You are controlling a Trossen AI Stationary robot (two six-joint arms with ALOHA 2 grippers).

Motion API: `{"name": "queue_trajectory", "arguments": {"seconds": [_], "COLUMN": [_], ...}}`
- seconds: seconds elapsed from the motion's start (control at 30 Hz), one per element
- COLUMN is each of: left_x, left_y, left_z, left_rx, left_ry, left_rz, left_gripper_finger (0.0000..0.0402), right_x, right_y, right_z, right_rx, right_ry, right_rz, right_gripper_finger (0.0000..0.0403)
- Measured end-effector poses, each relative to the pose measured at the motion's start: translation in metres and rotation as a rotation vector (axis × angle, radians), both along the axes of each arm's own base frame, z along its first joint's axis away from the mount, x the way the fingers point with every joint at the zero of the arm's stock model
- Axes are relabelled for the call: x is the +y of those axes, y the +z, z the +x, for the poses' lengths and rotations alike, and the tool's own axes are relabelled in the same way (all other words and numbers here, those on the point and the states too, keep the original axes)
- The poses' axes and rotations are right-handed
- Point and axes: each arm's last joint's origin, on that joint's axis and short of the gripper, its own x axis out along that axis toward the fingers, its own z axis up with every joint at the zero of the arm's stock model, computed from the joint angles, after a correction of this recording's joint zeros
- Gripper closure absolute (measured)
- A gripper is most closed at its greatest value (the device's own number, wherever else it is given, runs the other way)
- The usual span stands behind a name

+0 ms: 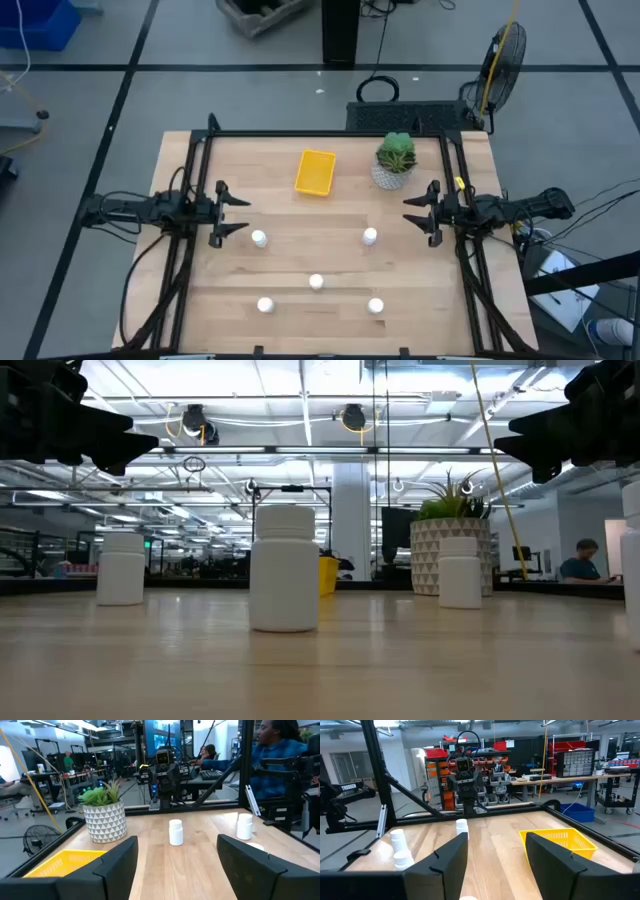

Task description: Pick and place pill bottles into a basket

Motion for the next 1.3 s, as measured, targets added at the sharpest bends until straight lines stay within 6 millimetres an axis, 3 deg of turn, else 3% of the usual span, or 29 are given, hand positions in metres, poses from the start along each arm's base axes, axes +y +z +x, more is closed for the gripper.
{"name": "queue_trajectory", "arguments": {"seconds": [0.47, 0.63, 0.77, 0.93, 1.13, 1.3], "left_x": [0.0, 0.002, 0.005, 0.004, 0.004, 0.003], "left_y": [0.003, 0.021, 0.033, 0.044, 0.082, 0.109], "left_z": [0.0, -0.003, -0.008, -0.013, -0.016, -0.003], "left_rx": [-0.031, -0.219, -0.36, -0.434, -0.442, -0.235], "left_ry": [-0.005, 0.003, -0.015, -0.177, -0.166, -0.033], "left_rz": [-0.071, -0.351, -0.695, -0.969, -0.87, -0.746], "left_gripper_finger": [0.0128, 0.0128, 0.0128, 0.0128, 0.0128, 0.0128], "right_x": [0.0, -0.001, -0.006, -0.006, -0.003, 0.003], "right_y": [0.003, 0.024, 0.039, 0.037, 0.076, 0.091], "right_z": [0.0, -0.005, -0.012, -0.006, 0.009, 0.035], "right_rx": [-0.027, -0.258, -0.442, -0.404, -0.361, -0.184], "right_ry": [0.0, -0.008, -0.089, -0.112, -0.129, -0.135], "right_rz": [0.007, 0.06, 0.248, 0.367, 0.342, 0.364], "right_gripper_finger": [0.0209, 0.0209, 0.0209, 0.0209, 0.0209, 0.0209]}}
